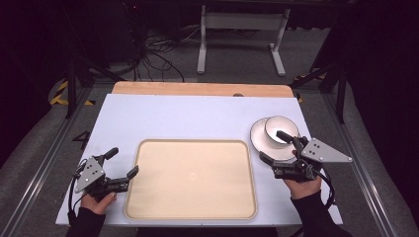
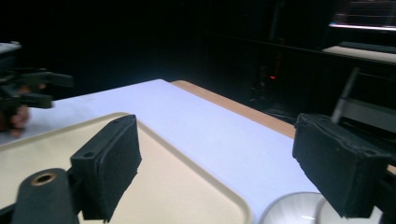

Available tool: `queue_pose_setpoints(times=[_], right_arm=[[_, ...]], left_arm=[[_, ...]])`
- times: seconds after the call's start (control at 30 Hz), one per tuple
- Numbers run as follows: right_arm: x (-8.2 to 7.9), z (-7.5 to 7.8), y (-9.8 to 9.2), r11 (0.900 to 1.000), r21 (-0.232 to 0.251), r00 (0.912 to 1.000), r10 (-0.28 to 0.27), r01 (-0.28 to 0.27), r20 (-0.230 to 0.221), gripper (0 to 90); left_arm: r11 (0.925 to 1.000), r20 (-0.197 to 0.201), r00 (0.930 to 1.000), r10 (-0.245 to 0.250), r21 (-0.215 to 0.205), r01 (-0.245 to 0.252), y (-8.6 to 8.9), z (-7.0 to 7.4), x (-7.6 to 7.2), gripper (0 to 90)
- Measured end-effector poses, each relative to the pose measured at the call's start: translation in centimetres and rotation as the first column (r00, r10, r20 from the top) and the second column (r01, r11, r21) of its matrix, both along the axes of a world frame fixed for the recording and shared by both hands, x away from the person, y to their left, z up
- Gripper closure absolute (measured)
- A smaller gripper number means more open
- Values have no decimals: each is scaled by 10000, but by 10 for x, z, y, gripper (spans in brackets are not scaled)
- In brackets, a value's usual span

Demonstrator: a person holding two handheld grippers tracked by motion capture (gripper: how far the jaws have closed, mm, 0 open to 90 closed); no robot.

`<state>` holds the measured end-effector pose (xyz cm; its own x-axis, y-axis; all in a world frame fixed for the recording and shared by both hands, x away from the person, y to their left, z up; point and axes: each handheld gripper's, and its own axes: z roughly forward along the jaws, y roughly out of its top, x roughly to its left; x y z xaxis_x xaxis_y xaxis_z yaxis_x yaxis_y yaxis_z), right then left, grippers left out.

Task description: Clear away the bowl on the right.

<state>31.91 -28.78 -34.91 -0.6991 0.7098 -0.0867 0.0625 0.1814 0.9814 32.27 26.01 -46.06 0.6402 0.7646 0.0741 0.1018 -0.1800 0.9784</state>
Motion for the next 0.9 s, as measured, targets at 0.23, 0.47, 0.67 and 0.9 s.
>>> queue_pose_setpoints(times=[0.23, 0.47, 0.67, 0.9], right_arm=[[7, 2, -12, 9960, 125, 9960, -883, 885, -147, 168], [10, 3, -28, 9779, 103, 9779, -2085, 2087, -168, 195], [15, 7, -33, 9600, -94, 9594, -2799, 2797, -336, 244], [24, 16, -39, 9526, -381, 9521, -3033, 3018, -402, 269]], left_arm=[[10000, -8, 10000, 19, -9, -19, 0, 0, 0, 84], [10000, -6, 10000, 17, -16, -17, 0, 0, 0, 84], [10000, -33, 10000, 24, 12, -24, 0, 0, 0, 83], [10000, -33, 10000, 27, -10, -27, 0, 0, 0, 83]])
